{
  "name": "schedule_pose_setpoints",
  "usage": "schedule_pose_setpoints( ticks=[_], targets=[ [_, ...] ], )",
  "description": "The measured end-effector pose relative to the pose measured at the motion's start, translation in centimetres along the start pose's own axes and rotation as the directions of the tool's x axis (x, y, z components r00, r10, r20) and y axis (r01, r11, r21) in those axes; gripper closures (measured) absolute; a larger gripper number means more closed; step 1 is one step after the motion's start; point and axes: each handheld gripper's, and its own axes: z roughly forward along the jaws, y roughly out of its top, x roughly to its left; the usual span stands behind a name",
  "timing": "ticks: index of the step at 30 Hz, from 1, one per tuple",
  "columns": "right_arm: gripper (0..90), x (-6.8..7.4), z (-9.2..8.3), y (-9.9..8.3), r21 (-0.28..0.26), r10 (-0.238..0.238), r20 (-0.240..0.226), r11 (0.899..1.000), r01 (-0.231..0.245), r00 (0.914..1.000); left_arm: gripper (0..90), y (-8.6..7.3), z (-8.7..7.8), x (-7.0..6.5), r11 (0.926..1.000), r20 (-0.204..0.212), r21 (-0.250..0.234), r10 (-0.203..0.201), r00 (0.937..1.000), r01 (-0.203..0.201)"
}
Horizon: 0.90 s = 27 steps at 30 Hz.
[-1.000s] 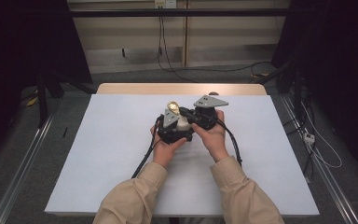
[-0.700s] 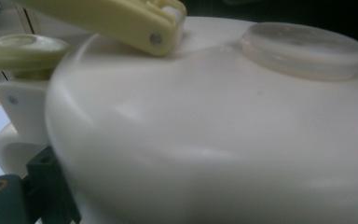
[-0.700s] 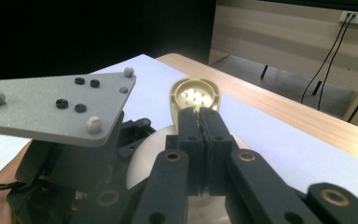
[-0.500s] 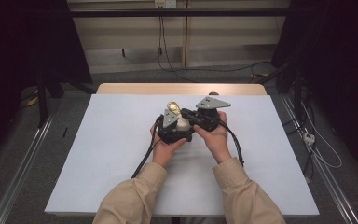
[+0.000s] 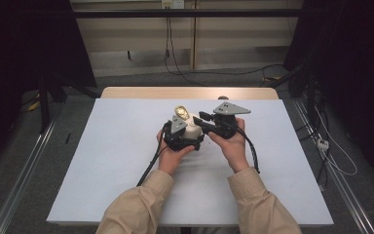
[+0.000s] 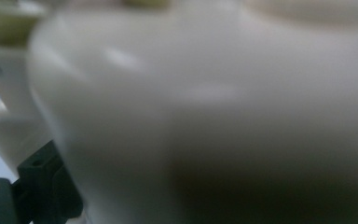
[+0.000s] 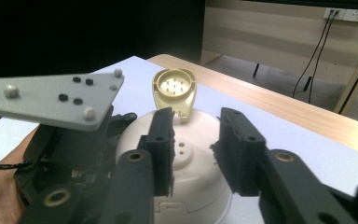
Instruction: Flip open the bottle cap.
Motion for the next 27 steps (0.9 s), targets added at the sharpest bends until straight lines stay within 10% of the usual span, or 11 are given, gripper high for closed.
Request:
schedule_pose_setpoints(
  ticks=[14, 27],
  targets=[
    [24.0, -0.3, -0.5, -0.5, 0.001, 0.043, 0.007, 0.999, -0.043, 0.9991, 3.9, -0.2, -1.3, 0.2, 0.9988, 0.018, 0.009, -0.049, 0.9986, 0.048],
    [19.0, -1.1, -2.6, -1.8, -0.013, 0.089, 0.043, 0.996, -0.088, 0.9951, 3.9, -0.2, -2.0, 0.5, 0.9961, 0.026, 0.011, -0.088, 0.9958, 0.088]
  ],
)
